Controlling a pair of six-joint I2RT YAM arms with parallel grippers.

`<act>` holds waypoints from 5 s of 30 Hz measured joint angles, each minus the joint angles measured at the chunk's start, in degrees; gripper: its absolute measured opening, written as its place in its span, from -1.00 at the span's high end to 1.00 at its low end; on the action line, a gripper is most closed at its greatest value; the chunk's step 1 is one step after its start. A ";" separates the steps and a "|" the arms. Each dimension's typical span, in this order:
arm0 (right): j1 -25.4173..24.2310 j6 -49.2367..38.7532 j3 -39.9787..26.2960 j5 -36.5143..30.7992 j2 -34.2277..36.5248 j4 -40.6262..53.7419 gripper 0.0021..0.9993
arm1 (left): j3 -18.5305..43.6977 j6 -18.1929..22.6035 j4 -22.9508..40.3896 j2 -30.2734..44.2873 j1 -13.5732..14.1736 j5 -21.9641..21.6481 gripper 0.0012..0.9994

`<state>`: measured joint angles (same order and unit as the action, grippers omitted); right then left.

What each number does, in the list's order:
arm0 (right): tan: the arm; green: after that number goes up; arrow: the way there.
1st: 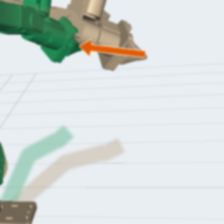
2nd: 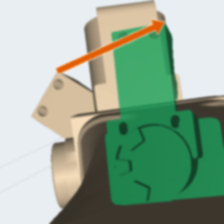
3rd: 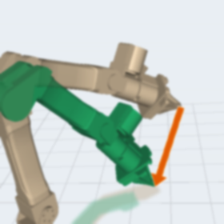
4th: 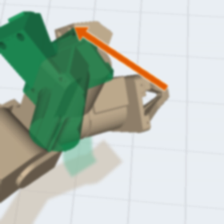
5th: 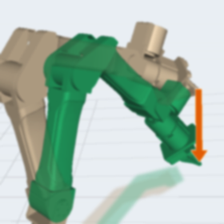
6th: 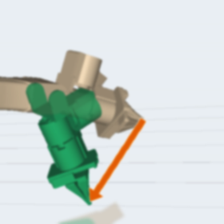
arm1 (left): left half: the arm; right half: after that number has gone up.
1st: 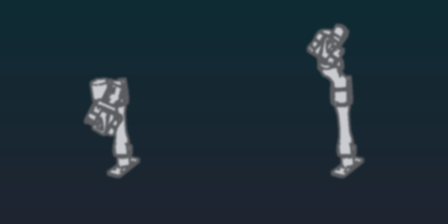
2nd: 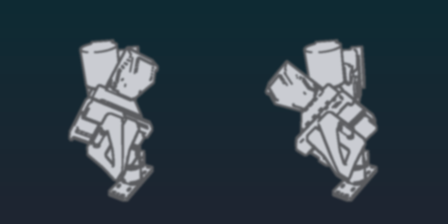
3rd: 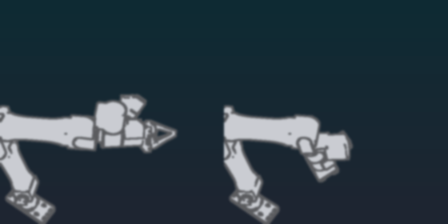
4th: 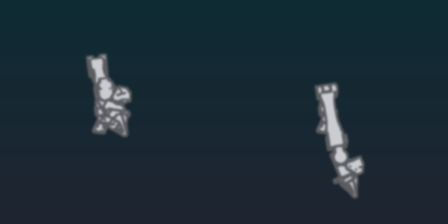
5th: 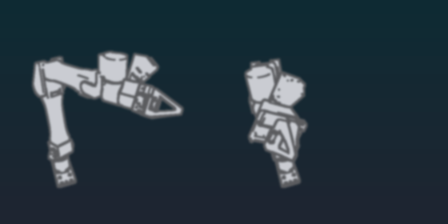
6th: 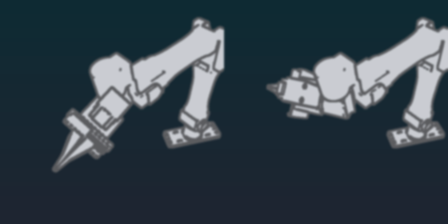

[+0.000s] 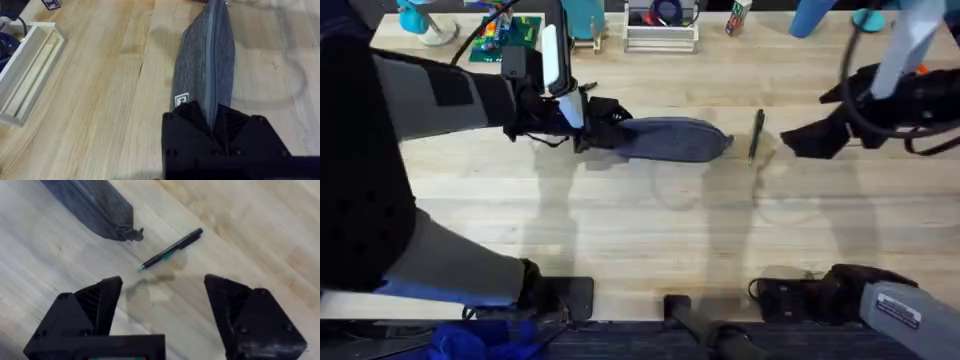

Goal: Unzip the bag, pick up the pens from the table one at a time and place them inside, then zip the bag closed.

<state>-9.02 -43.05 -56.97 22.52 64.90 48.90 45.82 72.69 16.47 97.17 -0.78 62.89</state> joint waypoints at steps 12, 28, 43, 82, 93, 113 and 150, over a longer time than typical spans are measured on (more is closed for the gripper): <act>-6.27 -20.63 -0.26 17.44 5.82 -0.15 -0.99 | 0.00 0.00 0.02 0.00 0.00 0.00 0.92; -6.28 -40.29 -0.27 29.40 23.38 -0.46 -0.99 | 0.00 0.00 0.19 0.01 0.00 0.00 0.92; -8.46 -44.06 -0.31 31.15 25.01 0.46 -0.99 | 0.00 0.00 0.26 0.00 0.00 0.00 0.92; -8.18 -53.83 -0.31 28.71 25.01 10.02 -0.99 | 0.02 0.02 0.55 0.00 0.00 0.00 0.92; -5.57 -55.06 -0.31 27.80 25.01 6.60 -0.99 | 0.04 0.02 0.68 0.00 0.00 0.00 0.92; -2.97 -54.62 -0.33 27.66 29.10 0.73 -0.99 | 0.07 0.02 0.70 0.00 0.00 0.00 0.92; 2.18 -49.94 -0.33 23.13 32.25 -4.17 -1.00 | 0.09 0.02 0.87 0.00 0.00 0.00 0.92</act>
<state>-6.84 -92.99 -57.30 45.66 97.14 44.73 45.91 72.71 17.34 97.17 -0.78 62.89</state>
